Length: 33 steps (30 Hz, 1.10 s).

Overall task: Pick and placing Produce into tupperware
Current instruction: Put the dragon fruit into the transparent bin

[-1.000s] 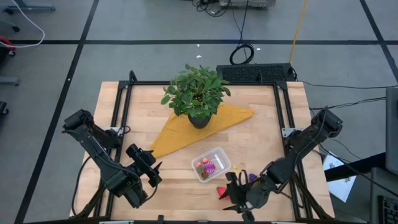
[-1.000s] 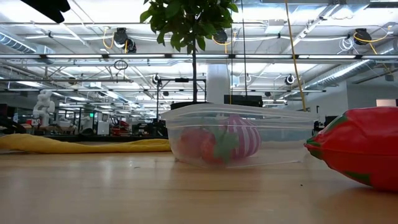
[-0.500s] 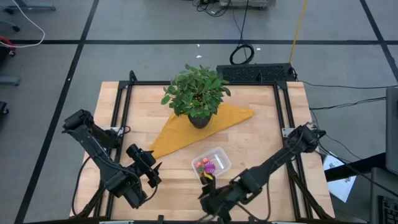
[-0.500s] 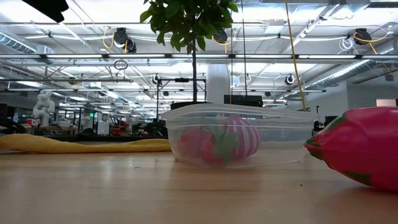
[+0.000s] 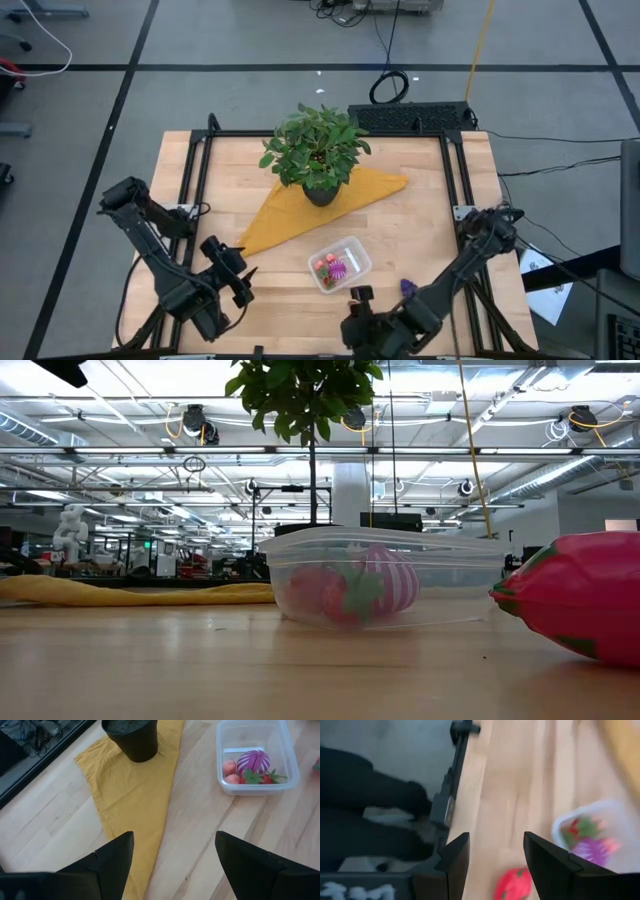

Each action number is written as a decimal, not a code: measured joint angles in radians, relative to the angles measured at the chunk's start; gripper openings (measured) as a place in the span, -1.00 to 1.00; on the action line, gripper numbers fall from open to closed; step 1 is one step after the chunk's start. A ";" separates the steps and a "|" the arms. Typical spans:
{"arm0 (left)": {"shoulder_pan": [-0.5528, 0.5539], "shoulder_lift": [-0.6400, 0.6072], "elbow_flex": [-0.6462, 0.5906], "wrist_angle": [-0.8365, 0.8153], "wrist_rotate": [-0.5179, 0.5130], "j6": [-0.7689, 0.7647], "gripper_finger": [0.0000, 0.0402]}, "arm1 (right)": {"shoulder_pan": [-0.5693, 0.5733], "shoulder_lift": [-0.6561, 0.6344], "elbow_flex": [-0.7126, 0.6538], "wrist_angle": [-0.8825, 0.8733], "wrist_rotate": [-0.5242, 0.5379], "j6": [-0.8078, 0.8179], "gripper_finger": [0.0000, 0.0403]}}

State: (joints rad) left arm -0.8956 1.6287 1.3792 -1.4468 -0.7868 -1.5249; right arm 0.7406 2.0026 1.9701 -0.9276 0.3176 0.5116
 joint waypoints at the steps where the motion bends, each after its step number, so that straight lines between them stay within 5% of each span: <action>1: 0.000 0.000 0.000 0.006 -0.001 0.000 0.40 | -0.006 0.007 -0.004 -0.002 -0.033 0.019 -0.13; 11: 0.000 0.000 0.000 0.016 -0.004 0.004 0.41 | -0.032 0.005 -0.022 0.038 -0.187 0.131 -0.13; 33: 0.000 0.000 0.000 0.015 -0.025 0.043 0.39 | -0.035 0.004 -0.023 0.186 -0.190 0.019 -0.13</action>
State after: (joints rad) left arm -0.8955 1.6287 1.3792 -1.4319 -0.8120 -1.4817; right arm 0.7061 2.0068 1.9472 -0.7418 0.1280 0.5306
